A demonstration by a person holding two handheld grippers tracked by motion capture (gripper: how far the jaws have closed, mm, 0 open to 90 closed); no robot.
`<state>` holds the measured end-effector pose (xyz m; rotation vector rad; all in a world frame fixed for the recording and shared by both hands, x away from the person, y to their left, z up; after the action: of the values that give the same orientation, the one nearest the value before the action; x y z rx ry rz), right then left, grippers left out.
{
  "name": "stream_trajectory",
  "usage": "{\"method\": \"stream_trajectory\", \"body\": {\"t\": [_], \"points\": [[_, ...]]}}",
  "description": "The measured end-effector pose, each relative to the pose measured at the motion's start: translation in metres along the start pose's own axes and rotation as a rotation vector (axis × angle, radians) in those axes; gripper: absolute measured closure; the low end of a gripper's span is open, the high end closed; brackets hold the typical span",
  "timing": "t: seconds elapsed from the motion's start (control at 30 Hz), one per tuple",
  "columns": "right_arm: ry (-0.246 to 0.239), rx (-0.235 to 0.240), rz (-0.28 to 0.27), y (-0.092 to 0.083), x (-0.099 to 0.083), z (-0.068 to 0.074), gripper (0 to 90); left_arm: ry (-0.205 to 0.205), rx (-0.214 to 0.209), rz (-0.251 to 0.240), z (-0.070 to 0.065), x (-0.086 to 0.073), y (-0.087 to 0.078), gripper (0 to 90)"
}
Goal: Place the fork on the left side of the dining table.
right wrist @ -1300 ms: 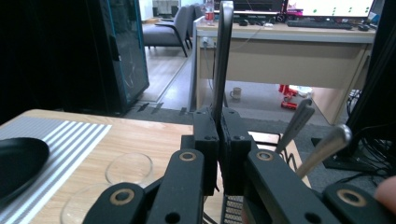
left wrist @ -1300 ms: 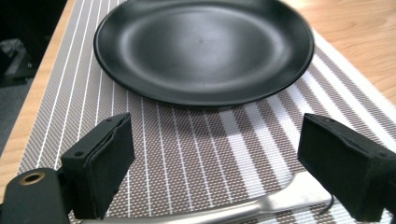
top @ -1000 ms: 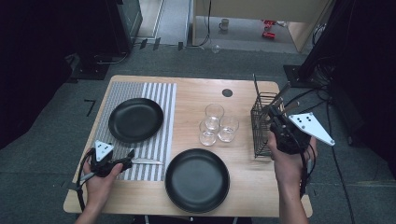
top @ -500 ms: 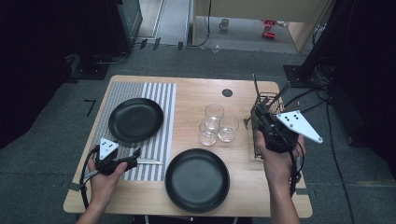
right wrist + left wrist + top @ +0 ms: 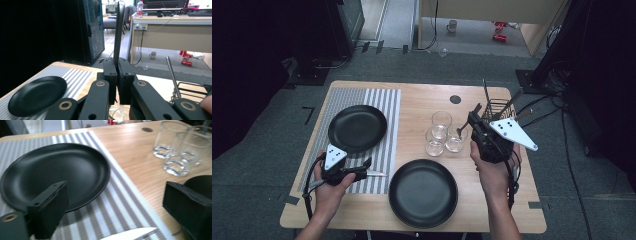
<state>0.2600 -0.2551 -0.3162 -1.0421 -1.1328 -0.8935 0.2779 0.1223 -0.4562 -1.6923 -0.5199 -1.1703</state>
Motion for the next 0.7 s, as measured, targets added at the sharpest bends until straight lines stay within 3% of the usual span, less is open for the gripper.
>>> {"method": "stream_trajectory", "body": {"t": [0.7], "points": [[-0.009,0.045,0.002,0.003,-0.002,0.019,88.3,0.041,-0.074,-0.019,-0.034,0.021,0.013,3.0]]}}
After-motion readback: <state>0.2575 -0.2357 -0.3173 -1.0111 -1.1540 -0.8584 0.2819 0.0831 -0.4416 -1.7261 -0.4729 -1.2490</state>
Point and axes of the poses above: each handheld gripper's, and its own axes: y roughly forward along the jaws, x roughly out of its top, z roughly to its left, the point moved 2 cm from there along y, roughly forward along the jaws
